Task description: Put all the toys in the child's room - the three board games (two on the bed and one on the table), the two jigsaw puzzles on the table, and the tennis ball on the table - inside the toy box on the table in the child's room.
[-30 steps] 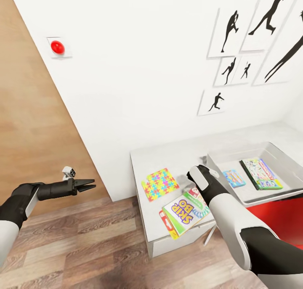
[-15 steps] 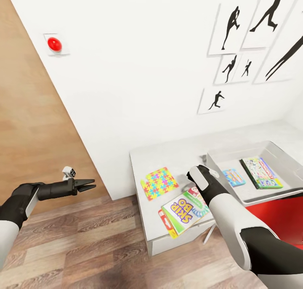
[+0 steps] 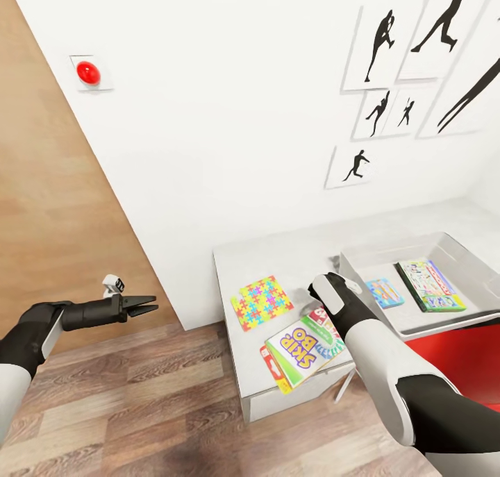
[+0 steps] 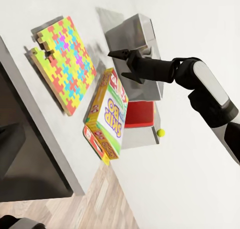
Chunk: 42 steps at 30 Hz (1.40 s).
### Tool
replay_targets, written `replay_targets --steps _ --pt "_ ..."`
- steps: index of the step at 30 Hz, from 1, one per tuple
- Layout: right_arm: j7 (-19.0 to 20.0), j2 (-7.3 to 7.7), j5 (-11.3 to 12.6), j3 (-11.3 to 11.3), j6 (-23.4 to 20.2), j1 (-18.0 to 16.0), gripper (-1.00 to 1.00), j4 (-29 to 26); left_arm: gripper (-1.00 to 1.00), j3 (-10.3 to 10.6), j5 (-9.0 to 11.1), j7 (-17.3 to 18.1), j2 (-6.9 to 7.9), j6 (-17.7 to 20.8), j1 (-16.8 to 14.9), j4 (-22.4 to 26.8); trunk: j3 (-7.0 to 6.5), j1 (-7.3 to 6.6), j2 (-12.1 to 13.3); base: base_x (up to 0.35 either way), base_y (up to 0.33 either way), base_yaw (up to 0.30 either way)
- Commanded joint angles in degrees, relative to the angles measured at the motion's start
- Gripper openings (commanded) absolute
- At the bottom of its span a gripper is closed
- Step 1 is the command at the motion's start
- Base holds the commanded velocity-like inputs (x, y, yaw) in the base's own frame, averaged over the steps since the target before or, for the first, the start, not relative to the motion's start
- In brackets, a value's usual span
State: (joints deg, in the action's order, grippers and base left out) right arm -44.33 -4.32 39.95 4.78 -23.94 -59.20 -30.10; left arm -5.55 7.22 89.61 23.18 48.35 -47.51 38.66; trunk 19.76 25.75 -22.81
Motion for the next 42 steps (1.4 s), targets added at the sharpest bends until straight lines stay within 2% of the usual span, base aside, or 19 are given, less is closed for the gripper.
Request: replay_targets --steps 1,20,42 --pt "-0.40 0.07 0.31 0.31 -0.32 -0.04 1.00 -0.06 1.00 0.02 -0.01 0.22 0.02 0.61 -0.04 0.01 0.10 0.03 -0.11 0.000 -0.001 0.000" --pt "0.36 0.08 0.32 0.32 -0.32 -0.04 1.00 -0.04 1.00 0.01 -0.02 0.22 0.02 0.61 -0.04 0.01 0.18 0.03 -0.11 0.000 0.000 0.000" --pt "0.47 0.19 0.32 0.24 -0.32 -0.04 1.00 -0.04 1.00 0.01 -0.02 0.22 0.02 0.61 -0.04 0.01 1.88 0.03 -0.11 0.000 0.000 0.000"
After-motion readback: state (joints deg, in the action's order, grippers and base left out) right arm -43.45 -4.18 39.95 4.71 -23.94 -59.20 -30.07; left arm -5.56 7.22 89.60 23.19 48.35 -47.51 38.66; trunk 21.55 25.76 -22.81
